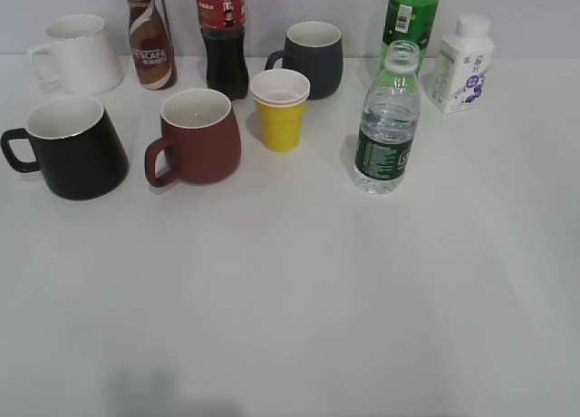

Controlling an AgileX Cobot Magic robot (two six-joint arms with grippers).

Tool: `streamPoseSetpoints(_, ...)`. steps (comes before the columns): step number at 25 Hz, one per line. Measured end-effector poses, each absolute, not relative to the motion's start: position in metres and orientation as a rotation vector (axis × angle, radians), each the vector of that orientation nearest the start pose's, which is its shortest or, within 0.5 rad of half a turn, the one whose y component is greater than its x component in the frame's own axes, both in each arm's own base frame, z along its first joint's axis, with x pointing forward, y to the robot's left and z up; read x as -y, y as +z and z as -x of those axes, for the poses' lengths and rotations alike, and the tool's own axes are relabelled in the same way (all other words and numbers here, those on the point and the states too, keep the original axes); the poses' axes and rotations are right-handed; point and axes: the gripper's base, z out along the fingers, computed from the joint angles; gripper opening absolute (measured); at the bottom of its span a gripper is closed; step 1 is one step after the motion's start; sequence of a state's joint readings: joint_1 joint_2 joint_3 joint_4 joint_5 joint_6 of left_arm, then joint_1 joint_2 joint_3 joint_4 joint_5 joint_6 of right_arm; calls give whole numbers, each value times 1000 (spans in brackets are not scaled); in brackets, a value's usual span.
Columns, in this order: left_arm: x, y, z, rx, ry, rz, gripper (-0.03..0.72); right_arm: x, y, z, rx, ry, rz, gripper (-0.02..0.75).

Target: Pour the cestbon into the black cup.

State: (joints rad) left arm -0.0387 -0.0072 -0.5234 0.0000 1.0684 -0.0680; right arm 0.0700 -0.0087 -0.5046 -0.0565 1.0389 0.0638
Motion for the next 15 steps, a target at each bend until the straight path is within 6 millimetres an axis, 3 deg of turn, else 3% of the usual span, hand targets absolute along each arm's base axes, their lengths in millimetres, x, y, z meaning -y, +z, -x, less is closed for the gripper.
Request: streamPoseSetpoints(15, 0, 283, 9, -2022, -68, 30, 241, 5, 280, 6, -2008, 18, 4, 588)
